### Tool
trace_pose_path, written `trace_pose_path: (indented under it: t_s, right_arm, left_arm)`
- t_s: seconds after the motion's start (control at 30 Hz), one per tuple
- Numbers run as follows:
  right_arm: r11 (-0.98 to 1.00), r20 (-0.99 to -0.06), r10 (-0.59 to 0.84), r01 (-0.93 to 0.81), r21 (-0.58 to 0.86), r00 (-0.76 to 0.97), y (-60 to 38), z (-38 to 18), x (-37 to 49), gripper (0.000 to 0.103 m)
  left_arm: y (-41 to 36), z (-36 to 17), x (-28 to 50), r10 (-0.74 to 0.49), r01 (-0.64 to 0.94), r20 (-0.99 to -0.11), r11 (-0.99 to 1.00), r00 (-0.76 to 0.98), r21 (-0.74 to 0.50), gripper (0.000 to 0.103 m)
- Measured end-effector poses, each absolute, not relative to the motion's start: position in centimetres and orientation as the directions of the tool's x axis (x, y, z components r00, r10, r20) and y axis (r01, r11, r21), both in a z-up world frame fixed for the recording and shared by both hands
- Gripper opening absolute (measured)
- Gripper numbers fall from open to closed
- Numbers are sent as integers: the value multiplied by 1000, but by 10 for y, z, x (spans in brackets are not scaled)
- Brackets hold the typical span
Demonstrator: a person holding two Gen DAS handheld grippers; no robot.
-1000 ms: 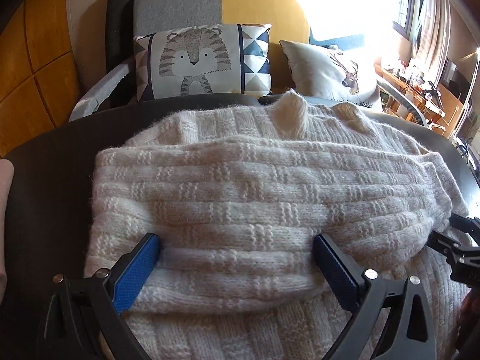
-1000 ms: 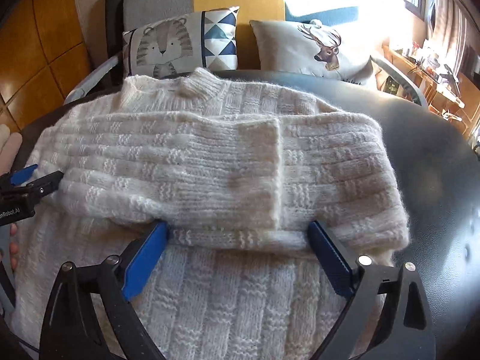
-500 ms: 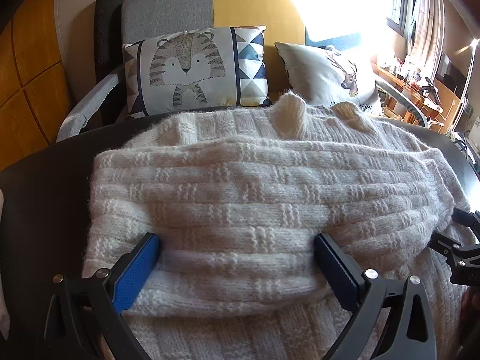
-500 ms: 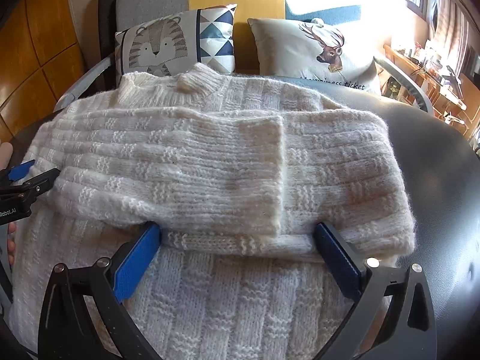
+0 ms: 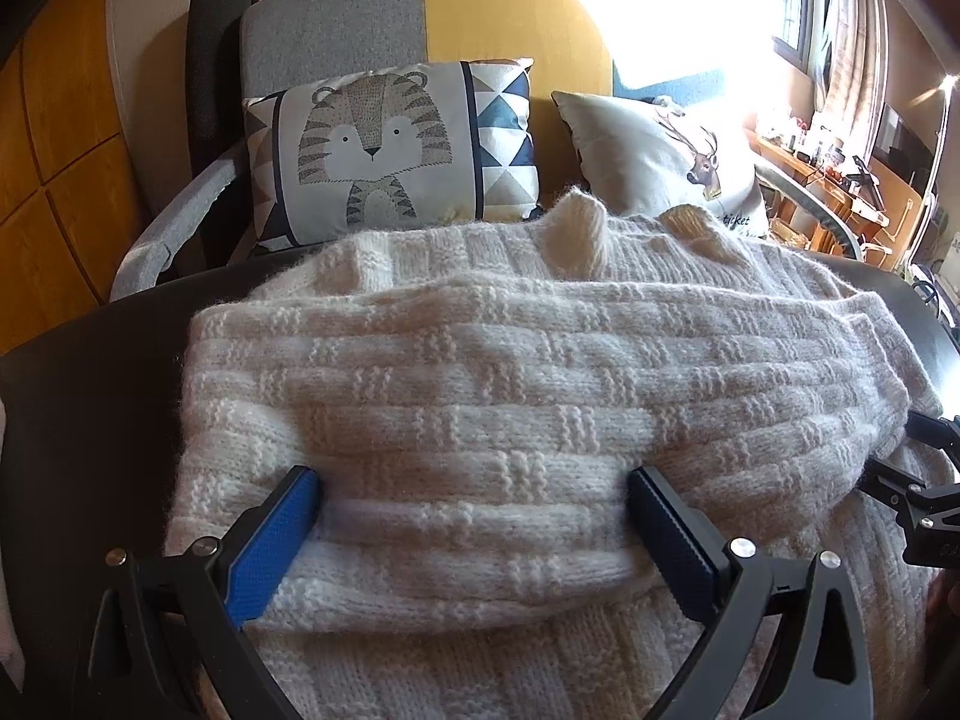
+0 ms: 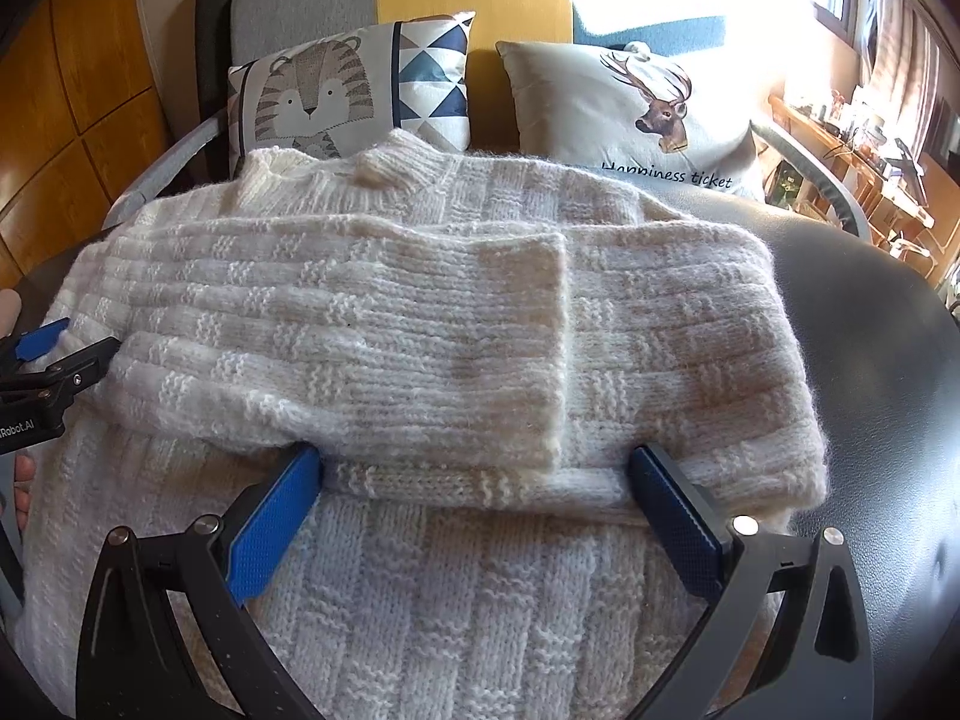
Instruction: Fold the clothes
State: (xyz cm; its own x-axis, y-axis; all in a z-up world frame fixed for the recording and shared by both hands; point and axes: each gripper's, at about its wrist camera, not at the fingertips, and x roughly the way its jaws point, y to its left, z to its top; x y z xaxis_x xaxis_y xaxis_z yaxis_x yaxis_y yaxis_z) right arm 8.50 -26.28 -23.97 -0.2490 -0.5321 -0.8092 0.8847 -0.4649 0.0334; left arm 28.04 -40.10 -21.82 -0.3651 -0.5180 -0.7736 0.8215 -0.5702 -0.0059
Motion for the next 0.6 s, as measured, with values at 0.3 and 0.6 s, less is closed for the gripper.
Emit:
trace_pose_path:
  t_s: [0.3,0.6]
  right_arm:
    - [-465,-809,-545,882,73,-220,-215,-199,123,103]
    - [-450,-843,-506,890,78,-182,-168,-226,162,103]
  left_arm:
    - [-393,-201,293,-434,802,-803,-591,-409,-89,103]
    - [-302,-192,309,-396,772,-812,-627,-429,-102,103]
